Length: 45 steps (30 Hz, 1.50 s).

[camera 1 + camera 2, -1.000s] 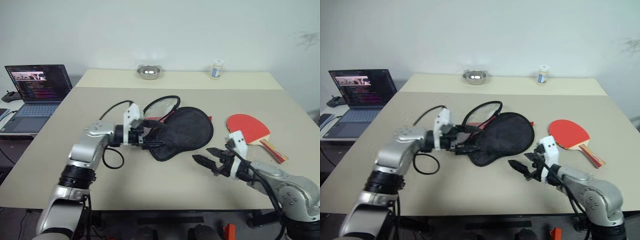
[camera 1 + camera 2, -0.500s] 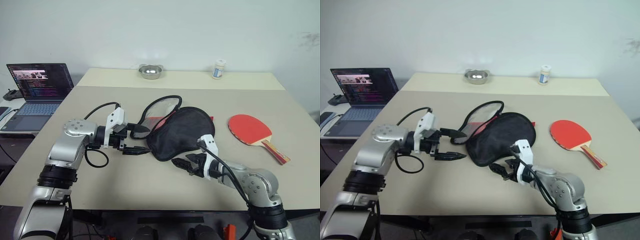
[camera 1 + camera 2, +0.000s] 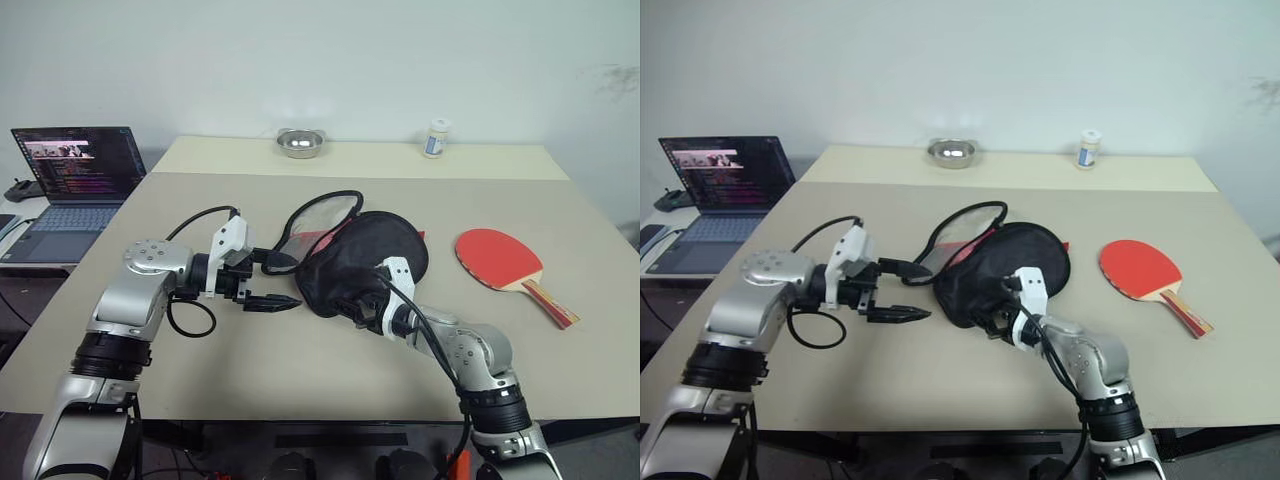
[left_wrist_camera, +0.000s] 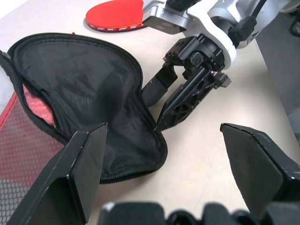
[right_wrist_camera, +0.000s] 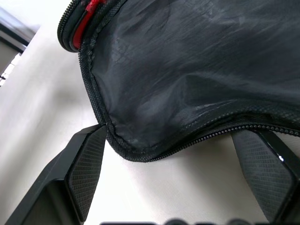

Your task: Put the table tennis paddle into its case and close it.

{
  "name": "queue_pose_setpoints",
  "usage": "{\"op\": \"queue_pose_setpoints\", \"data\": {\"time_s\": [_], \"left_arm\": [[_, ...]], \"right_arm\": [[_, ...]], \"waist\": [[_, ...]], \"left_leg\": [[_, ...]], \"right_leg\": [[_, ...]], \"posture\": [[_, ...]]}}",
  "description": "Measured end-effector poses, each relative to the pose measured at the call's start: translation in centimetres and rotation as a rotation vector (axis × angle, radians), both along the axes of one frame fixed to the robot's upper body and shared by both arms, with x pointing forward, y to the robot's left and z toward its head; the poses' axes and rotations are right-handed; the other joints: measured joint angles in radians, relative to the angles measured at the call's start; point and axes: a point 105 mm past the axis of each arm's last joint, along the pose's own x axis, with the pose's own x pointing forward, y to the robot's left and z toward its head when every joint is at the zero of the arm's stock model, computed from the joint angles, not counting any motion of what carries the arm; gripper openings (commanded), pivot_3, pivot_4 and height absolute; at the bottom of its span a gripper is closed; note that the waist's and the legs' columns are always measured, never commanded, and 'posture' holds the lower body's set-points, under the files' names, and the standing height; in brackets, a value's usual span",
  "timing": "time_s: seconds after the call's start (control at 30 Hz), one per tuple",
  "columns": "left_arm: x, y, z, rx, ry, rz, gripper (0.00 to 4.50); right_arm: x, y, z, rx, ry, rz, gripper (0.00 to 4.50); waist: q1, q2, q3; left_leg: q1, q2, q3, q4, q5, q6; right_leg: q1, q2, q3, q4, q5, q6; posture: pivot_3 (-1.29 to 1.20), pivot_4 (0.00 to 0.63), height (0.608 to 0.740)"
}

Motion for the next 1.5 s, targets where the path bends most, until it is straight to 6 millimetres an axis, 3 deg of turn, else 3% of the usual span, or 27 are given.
{"op": "queue_pose_setpoints", "data": {"time_s": [0.1, 0.43, 0.7, 0.87, 1.13, 1.3, 1.5], "left_arm": [[0.0, -0.1, -0.1, -0.002, -0.001, 0.001, 4.22], [0.0, -0.7, -0.3, -0.019, -0.005, -0.001, 4.22], [-0.3, -2.0, -0.5, -0.043, -0.013, -0.027, 4.22], [-0.6, -2.1, -1.0, -0.045, -0.006, -0.026, 4.22], [-0.9, -2.3, -1.5, -0.046, 0.011, -0.039, 4.22], [-1.1, -2.6, -1.9, -0.047, 0.025, -0.053, 4.22], [-1.2, -2.7, -2.0, -0.046, 0.025, -0.059, 4.22]], "right_arm": [[0.4, 0.1, -0.2, -0.008, 0.001, -0.040, 3.59], [1.4, -1.0, -1.0, -0.031, 0.012, -0.145, 0.02], [1.9, -3.1, -0.3, -0.013, 0.012, -0.224, 0.02], [1.7, -6.2, 1.1, -0.050, -0.017, -0.244, 0.02], [-0.5, -12.8, 2.6, -0.254, 0.005, -0.101, 0.02], [-1.3, -15.0, 2.5, -0.344, 0.050, -0.017, 0.02], [-1.1, -16.0, 1.7, -0.417, 0.090, 0.063, 0.02]], "waist": [[-0.007, 0.000, 0.000], [-0.016, 0.000, 0.000], [-0.015, 0.000, 0.000], [-0.015, 0.000, 0.000], [-0.015, 0.001, 0.000], [-0.014, 0.000, 0.000], [-0.014, 0.000, 0.001]], "left_leg": [[0.000, 0.000, 0.000, 0.000, 0.000, 0.000], [0.000, 0.000, 0.000, 0.000, 0.000, 0.000], [0.000, 0.000, 0.000, 0.000, 0.000, 0.000], [0.000, -0.001, 0.000, 0.000, 0.000, 0.000], [0.000, -0.001, 0.000, -0.002, 0.000, 0.000], [0.000, -0.001, 0.000, -0.002, 0.000, 0.000], [0.000, -0.001, 0.000, -0.001, 0.000, 0.000]], "right_leg": [[0.000, 0.000, 0.000, 0.000, 0.000, 0.000], [0.000, 0.000, 0.000, 0.000, 0.000, 0.000], [0.000, -0.001, 0.000, 0.000, 0.000, 0.000], [0.000, -0.001, 0.000, 0.000, 0.000, 0.000], [0.000, -0.001, 0.000, -0.002, 0.000, 0.000], [0.000, -0.001, 0.000, -0.002, 0.000, 0.000], [0.000, -0.001, 0.001, -0.002, 0.000, 0.000]], "posture": [[0.00, 0.150, 0.740], [0.00, 0.150, 0.740], [0.00, 0.150, 0.740], [0.00, 0.150, 0.740], [0.00, 0.150, 0.740], [0.00, 0.150, 0.740], [0.00, 0.150, 0.740]]}}
